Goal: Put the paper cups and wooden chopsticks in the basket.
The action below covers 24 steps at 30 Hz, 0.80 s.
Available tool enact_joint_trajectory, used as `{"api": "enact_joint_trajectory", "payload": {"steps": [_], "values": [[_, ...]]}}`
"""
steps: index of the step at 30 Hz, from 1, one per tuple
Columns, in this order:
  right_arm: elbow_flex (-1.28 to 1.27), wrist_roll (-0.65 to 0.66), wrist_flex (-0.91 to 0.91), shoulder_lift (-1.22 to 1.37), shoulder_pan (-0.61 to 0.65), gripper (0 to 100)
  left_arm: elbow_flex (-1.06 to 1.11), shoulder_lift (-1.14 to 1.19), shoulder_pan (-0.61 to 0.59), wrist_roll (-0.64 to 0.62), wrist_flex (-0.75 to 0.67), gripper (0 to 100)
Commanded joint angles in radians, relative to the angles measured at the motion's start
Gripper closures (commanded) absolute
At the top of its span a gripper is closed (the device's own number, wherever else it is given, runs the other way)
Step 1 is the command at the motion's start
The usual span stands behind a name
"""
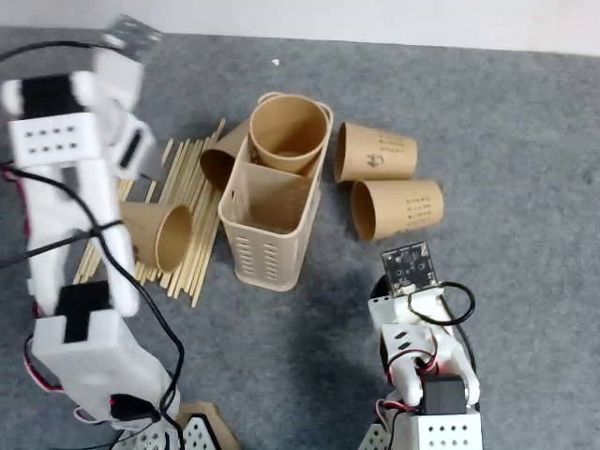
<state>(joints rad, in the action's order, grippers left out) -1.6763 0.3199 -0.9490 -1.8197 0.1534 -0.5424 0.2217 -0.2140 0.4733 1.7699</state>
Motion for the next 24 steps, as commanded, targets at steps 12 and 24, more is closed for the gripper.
{"api": "enact_joint_trajectory", "payload": {"steps": [12,24], "values": [[-0.099,-0.003,0.013,-0.012,0.004,92.0,0.254,-0.065,0.027,0.121,0.005,75],[-0.099,-0.003,0.015,-0.012,0.004,92.0,0.455,-0.070,-0.194,0.253,-0.101,78]]}}
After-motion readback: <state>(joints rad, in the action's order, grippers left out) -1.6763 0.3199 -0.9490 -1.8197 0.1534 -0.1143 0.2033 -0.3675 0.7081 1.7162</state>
